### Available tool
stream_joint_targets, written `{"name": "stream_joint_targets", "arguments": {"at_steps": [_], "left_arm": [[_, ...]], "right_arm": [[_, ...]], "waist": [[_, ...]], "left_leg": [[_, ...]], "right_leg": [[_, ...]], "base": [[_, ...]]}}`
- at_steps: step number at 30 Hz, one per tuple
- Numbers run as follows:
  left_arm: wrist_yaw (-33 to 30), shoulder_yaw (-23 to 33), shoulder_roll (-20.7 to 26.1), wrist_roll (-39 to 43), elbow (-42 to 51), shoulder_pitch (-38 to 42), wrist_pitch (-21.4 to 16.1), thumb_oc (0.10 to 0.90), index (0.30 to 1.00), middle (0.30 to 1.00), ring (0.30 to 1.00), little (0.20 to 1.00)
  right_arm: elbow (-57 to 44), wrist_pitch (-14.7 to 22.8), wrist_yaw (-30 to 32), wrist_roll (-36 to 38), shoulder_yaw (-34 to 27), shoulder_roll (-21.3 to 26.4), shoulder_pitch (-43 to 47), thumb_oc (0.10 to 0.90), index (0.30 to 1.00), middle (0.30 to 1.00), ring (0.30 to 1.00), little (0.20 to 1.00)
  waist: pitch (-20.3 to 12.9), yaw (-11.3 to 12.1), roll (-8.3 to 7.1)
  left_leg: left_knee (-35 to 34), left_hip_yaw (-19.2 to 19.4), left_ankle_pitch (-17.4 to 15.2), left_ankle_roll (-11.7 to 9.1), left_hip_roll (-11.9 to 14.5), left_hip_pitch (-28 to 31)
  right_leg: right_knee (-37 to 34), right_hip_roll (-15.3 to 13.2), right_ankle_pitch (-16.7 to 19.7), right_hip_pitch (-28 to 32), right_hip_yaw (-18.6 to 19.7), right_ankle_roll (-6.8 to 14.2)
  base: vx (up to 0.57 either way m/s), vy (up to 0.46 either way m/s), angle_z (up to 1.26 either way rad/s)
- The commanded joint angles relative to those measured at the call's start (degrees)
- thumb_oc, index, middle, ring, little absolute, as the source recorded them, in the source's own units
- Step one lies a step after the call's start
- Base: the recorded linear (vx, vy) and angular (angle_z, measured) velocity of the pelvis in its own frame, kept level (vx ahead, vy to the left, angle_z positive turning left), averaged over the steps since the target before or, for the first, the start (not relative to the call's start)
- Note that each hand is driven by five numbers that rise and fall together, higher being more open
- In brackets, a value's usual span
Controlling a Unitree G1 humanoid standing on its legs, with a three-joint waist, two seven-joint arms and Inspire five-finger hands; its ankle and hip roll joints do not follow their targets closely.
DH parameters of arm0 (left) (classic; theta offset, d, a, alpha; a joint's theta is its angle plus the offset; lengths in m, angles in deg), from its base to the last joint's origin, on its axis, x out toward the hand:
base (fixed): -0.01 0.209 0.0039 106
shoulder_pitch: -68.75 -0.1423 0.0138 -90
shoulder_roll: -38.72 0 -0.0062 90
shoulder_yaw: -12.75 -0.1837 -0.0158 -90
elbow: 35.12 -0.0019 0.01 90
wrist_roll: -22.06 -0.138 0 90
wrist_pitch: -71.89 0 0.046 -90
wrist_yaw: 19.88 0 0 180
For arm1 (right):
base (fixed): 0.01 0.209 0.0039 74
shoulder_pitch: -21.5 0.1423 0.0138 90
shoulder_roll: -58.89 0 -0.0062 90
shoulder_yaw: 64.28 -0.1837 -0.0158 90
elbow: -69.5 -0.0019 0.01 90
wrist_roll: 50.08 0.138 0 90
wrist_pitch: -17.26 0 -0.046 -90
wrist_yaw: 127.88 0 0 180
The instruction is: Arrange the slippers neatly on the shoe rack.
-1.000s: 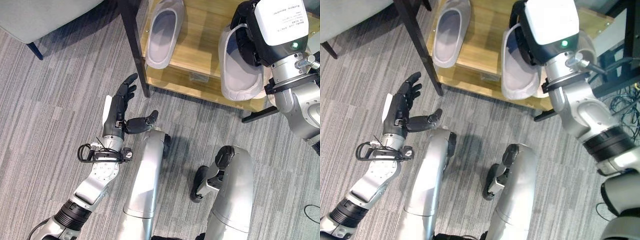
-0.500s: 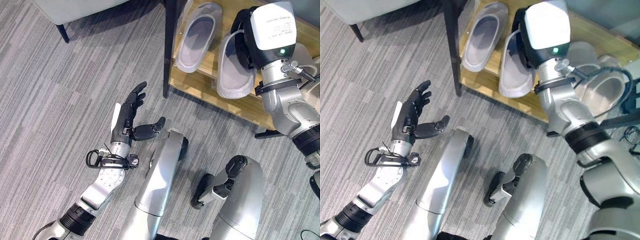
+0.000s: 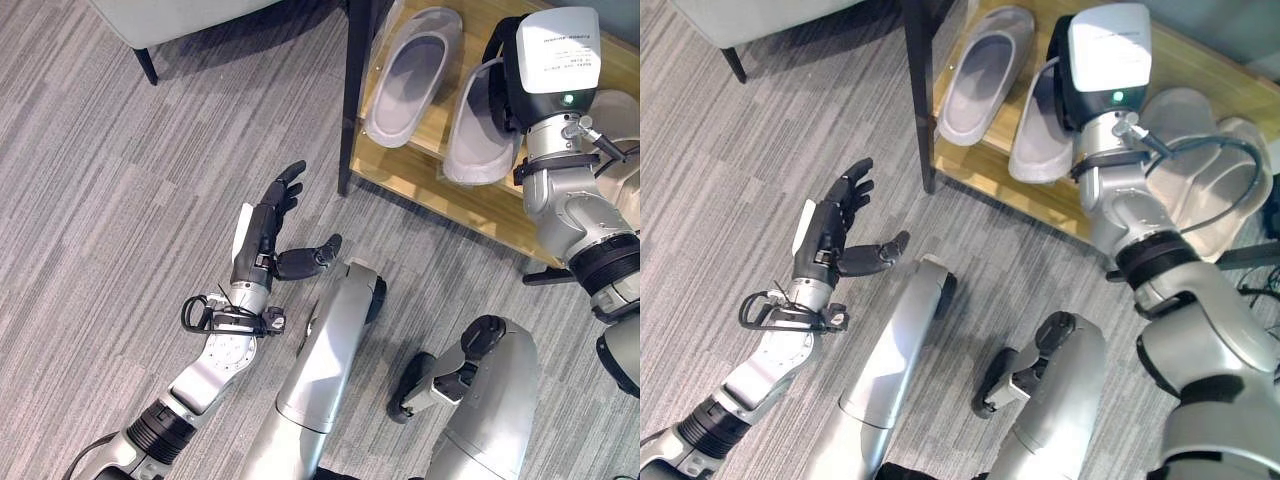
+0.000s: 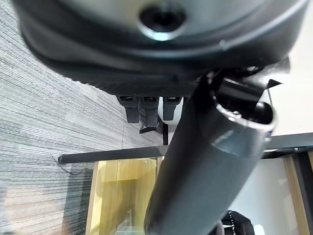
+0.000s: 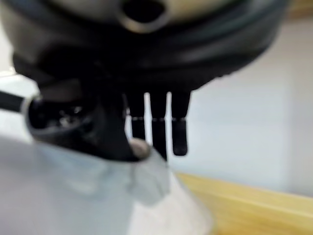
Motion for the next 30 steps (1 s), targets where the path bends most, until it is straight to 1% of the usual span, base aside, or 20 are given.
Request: {"name": "stream_joint_targets", "arguments": {"at_steps": [1,4,7,12,13,15,17,22,23,24,25,26,28,30], "left_arm": [[-0.2,-1.7,-3.4,-0.7,6.3,4.1,-6.9,0.8,0.9,0.9,0.9,0.9],[-0.3,-0.8,-3.4,-0.2,6.3,3.8,-6.9,0.8,0.9,0.9,0.9,0.9],[-0.6,-0.4,-3.3,0.4,6.2,3.4,-7.0,0.8,0.9,0.9,0.9,0.9],[-0.5,0.5,-2.8,0.1,6.4,3.3,-6.5,0.8,0.9,0.9,0.9,0.9],[-0.1,0.9,-2.2,0.2,6.6,2.9,-6.3,0.8,0.9,0.9,0.9,0.9],[0.0,1.5,-1.8,0.5,6.7,2.5,-6.3,0.8,0.9,0.9,0.9,0.9],[0.5,2.5,-0.9,1.1,7.0,1.9,-5.9,0.8,0.9,0.9,0.9,0.9],[0.6,4.3,0.0,1.3,7.3,1.1,-5.0,0.8,0.9,0.9,0.9,0.9],[0.6,4.8,0.3,1.2,7.3,0.8,-4.9,0.8,0.9,0.9,0.9,0.9],[0.2,6.0,0.7,0.8,7.8,0.1,-4.6,0.8,0.9,0.9,0.9,0.9],[0.2,6.0,0.7,0.8,7.8,0.0,-4.6,0.8,0.9,0.9,0.9,0.9],[-0.2,7.1,0.4,0.3,8.0,-0.2,-4.5,0.8,0.9,0.9,0.9,0.9],[-0.5,8.1,-0.1,0.0,8.5,-0.3,-4.3,0.8,0.9,0.9,0.9,0.9],[-1.0,8.4,-0.6,-0.4,8.7,-0.3,-3.9,0.8,0.9,0.9,0.9,0.9]], "right_arm": [[0.2,-0.7,4.9,3.2,-0.1,2.6,12.8,0.8,0.9,0.9,0.9,0.9],[-1.5,0.0,4.3,4.8,-1.8,1.8,10.7,0.8,0.9,0.9,0.9,0.9],[-2.1,0.7,3.1,5.7,-1.5,1.2,10.7,0.8,0.9,0.9,0.9,0.9],[-4.5,1.9,2.5,7.8,-2.0,1.7,10.2,0.8,0.9,0.9,0.9,0.9],[-6.2,2.5,1.1,8.3,-1.9,2.0,9.6,0.8,0.9,0.9,0.9,0.9],[-6.9,2.9,0.3,8.9,-1.8,2.3,9.7,0.8,0.9,0.9,0.9,0.9],[-7.9,4.3,-2.2,12.2,-0.7,2.6,10.5,0.8,0.9,0.9,0.9,0.9],[-12.1,5.7,-3.4,15.5,-1.1,3.0,9.7,0.8,0.9,0.9,0.9,0.9],[-13.8,5.8,-3.6,15.6,-1.9,3.0,8.6,0.8,0.9,0.9,0.9,0.9],[-17.9,6.0,-3.4,15.7,-4.7,2.4,5.4,0.8,0.9,0.9,0.9,0.9],[-18.1,5.9,-3.4,15.6,-4.9,2.5,5.2,0.8,0.9,0.9,0.9,0.9],[-21.7,6.5,-3.0,16.2,-7.4,1.3,2.4,0.8,0.9,0.9,0.9,0.9],[-26.4,6.8,-2.6,16.5,-11.8,-0.4,-2.6,0.8,0.9,0.9,0.9,0.9],[-30.9,7.2,-2.0,16.7,-16.8,-3.3,-9.0,0.8,0.9,0.9,0.9,0.9]], "waist": [[-2.2,1.6,2.43],[-2.2,1.1,2.28],[-2.2,0.6,1.67],[-2.2,0.2,1.41],[-2.2,0.0,1.26],[-2.2,-0.2,1.12],[-2.2,-0.6,0.93],[-2.2,-1.4,0.41],[-2.2,-1.7,0.3],[-2.2,-2.3,0.12],[-2.2,-2.3,0.01],[-2.2,-3.0,0.13],[-2.2,-3.7,-0.25],[-2.2,-4.2,-0.77]], "left_leg": [[-0.5,-0.5,-7.2,-0.4,0.9,0.7],[-0.6,-0.1,-7.0,-0.5,1.1,0.7],[-0.3,0.0,-7.0,-0.8,1.2,0.7],[-0.3,0.0,-6.7,-1.1,1.3,0.7],[-0.4,0.0,-6.4,-1.1,1.1,0.7],[-0.6,0.1,-6.2,-1.2,1.0,0.7],[-0.6,0.0,-6.0,-1.4,1.1,0.7],[-0.7,0.5,-5.9,-1.4,1.5,0.7],[-0.7,0.7,-5.9,-1.4,1.6,0.7],[-0.7,1.0,-6.1,-1.3,1.8,0.7],[-0.7,1.1,-6.0,-1.3,1.8,0.7],[-0.8,1.3,-6.2,-1.3,1.9,0.7],[-0.8,1.8,-6.4,-1.1,1.9,0.7],[-0.6,2.2,-6.5,-0.9,2.0,0.7]], "right_leg": [[-0.7,0.2,9.6,-3.8,-1.5,-7.2],[-0.6,0.1,9.7,-3.9,-1.3,-7.3],[0.1,0.3,9.6,-4.5,-0.9,-7.4],[0.3,0.5,9.2,-4.8,-0.7,-7.7],[0.4,0.6,9.4,-4.7,-0.7,-7.8],[0.4,0.6,9.6,-4.7,-0.7,-7.8],[0.9,0.8,9.8,-4.9,-0.5,-7.8],[1.3,1.1,9.8,-5.7,0.0,-7.8],[1.3,1.2,9.9,-5.8,0.1,-7.8],[1.5,1.4,9.9,-6.1,0.4,-7.8],[1.5,1.5,9.9,-6.1,0.5,-7.8],[1.4,1.6,10.0,-6.2,0.5,-7.7],[1.5,2.0,10.1,-6.5,0.7,-7.6],[1.6,2.2,10.2,-6.7,0.9,-7.5]], "base": [[-0.02,-0.013,0.06],[-0.01,0.002,0.0],[-0.03,0.0,0.0],[-0.02,0.014,0.0],[0.0,0.0,0.0],[-0.03,0.016,-0.01],[-0.05,0.018,-0.01],[-0.02,0.013,-0.02],[-0.03,0.037,-0.11],[-0.02,0.024,-0.09],[-0.01,0.032,-0.07],[0.0,0.0,0.0],[0.0,0.02,-0.04],[0.01,0.024,-0.11]]}}
